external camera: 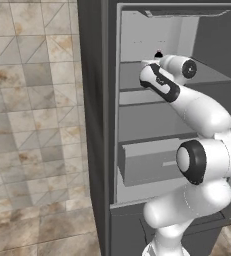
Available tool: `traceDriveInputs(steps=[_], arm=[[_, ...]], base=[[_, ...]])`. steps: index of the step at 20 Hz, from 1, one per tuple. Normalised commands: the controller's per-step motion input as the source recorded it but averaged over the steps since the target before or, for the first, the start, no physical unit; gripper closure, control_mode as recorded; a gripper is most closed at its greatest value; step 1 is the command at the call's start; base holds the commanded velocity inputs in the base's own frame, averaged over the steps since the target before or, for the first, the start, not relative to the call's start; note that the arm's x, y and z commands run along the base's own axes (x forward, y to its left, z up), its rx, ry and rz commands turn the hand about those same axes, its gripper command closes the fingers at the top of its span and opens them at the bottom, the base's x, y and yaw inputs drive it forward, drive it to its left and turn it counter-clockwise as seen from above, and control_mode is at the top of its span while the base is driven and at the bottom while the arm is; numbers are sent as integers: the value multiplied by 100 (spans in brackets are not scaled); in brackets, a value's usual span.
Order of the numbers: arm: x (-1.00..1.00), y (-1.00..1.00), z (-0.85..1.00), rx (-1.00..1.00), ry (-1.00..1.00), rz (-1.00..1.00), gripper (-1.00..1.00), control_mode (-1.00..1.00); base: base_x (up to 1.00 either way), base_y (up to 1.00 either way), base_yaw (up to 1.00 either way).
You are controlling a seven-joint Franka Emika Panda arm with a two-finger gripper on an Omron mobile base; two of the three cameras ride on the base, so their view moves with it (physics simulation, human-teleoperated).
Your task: Open the fridge, grab two sodas, and place both sodas inside the bowl with ice on the dining counter.
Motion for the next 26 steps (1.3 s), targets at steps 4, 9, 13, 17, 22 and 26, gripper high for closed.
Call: traceDriveInputs(steps=[4,9,13,17,22,26], arm=[[-34,-10,0,0,0,0,100,-100],[-62,-10,1,0,-1,0,100,-100],[-98,-16,20,0,-2,0,100,-100],[-89,-12,36,0,2,0,100,-100],[-70,0,29,-1,23,-2,100,-100],[-59,9,14,-7,39,-5,100,-100]], base=[[0,0,0],[0,0,0],[0,0,0],[0,0,0],[0,0,0],[0,0,0]])
